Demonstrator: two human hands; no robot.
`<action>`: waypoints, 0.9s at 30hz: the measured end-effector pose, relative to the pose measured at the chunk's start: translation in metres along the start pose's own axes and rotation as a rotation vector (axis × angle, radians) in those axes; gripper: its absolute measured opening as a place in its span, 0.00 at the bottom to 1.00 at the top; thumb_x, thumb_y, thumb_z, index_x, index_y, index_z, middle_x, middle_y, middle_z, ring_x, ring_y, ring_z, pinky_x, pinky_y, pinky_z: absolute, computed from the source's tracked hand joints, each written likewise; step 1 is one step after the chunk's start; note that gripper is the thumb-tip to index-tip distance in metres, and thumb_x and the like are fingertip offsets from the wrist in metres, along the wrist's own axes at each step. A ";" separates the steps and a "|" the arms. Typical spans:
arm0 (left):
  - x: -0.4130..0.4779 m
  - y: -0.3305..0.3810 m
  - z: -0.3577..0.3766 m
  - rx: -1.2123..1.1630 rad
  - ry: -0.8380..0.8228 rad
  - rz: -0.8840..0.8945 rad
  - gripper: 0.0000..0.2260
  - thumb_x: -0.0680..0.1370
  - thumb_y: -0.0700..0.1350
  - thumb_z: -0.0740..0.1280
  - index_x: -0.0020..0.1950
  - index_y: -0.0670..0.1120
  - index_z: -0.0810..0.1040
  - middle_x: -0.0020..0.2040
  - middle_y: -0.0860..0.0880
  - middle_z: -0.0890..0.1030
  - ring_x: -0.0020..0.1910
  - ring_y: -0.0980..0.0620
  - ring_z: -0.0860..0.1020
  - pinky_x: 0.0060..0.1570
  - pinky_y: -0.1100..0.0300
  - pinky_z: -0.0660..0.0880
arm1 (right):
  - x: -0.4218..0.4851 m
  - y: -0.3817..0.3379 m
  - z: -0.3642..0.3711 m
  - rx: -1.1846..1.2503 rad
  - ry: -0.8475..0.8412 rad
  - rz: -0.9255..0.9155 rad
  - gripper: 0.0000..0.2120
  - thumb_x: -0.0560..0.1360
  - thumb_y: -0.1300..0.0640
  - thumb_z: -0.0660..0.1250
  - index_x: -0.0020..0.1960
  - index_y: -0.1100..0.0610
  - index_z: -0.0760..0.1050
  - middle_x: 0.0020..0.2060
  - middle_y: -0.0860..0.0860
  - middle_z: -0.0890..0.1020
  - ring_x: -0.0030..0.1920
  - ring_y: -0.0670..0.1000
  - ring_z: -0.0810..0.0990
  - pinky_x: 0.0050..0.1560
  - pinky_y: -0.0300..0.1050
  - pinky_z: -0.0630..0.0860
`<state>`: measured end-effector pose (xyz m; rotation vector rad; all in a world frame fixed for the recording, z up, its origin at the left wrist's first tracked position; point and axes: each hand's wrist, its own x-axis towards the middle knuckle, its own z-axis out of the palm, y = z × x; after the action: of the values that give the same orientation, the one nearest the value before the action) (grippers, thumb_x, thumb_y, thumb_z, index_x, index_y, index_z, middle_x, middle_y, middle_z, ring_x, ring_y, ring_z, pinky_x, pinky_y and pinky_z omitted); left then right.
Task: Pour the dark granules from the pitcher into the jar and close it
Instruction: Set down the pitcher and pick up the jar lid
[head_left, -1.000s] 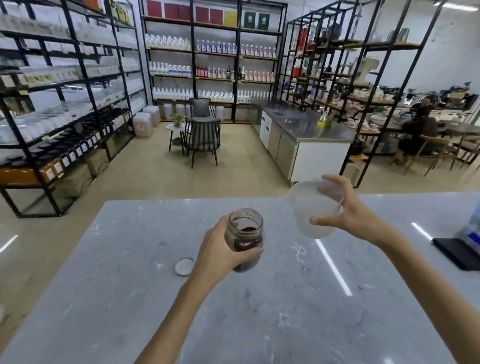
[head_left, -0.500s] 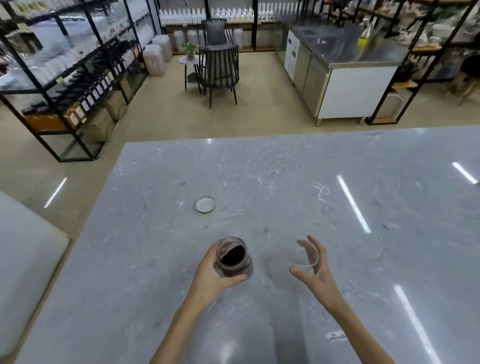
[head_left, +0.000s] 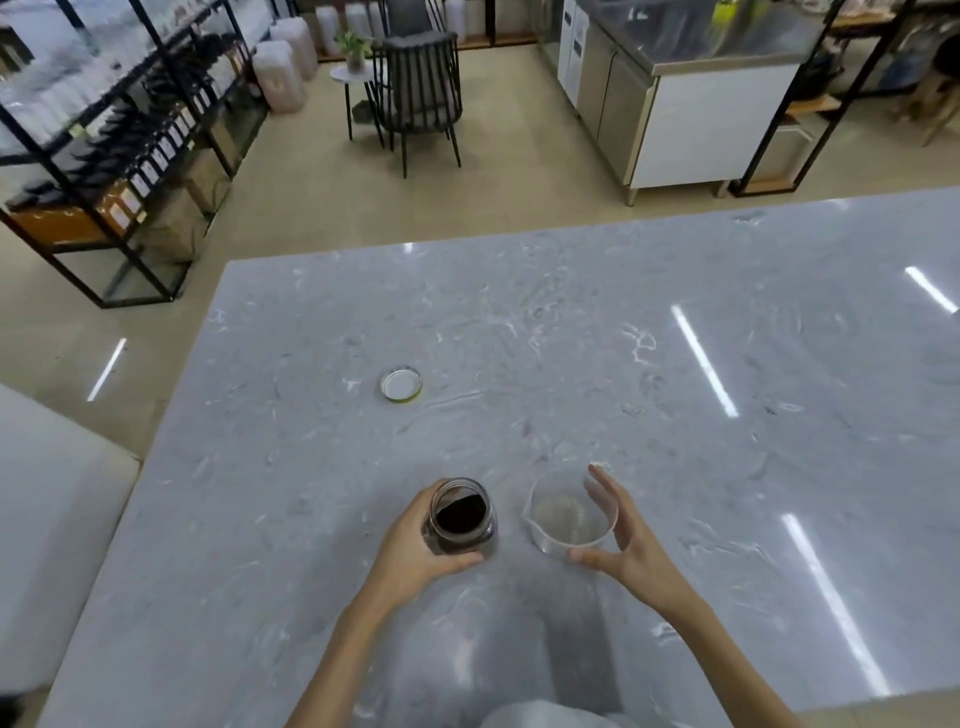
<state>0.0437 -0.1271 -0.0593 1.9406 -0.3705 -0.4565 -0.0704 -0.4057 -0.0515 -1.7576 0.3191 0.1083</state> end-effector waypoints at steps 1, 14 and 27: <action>0.000 -0.002 0.000 0.007 -0.016 0.000 0.39 0.61 0.44 0.86 0.67 0.59 0.73 0.62 0.61 0.81 0.63 0.63 0.77 0.61 0.69 0.71 | -0.001 -0.001 -0.001 0.007 -0.031 0.006 0.50 0.64 0.53 0.82 0.77 0.45 0.56 0.77 0.45 0.63 0.76 0.42 0.63 0.77 0.52 0.61; 0.003 -0.017 -0.004 0.069 -0.122 0.019 0.40 0.62 0.56 0.84 0.70 0.62 0.70 0.66 0.66 0.76 0.67 0.65 0.74 0.66 0.65 0.68 | -0.011 -0.008 -0.010 0.085 -0.190 0.148 0.60 0.66 0.60 0.80 0.78 0.36 0.42 0.73 0.40 0.64 0.73 0.33 0.63 0.75 0.46 0.64; 0.003 -0.024 -0.002 0.048 -0.121 0.025 0.39 0.63 0.55 0.84 0.70 0.64 0.70 0.66 0.65 0.76 0.66 0.64 0.74 0.64 0.64 0.70 | 0.022 -0.091 -0.056 -0.606 0.072 0.133 0.09 0.78 0.54 0.70 0.57 0.52 0.82 0.50 0.47 0.85 0.48 0.43 0.81 0.45 0.21 0.70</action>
<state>0.0489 -0.1177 -0.0806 1.9577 -0.4865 -0.5547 -0.0304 -0.4474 0.0410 -2.3423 0.4911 0.2588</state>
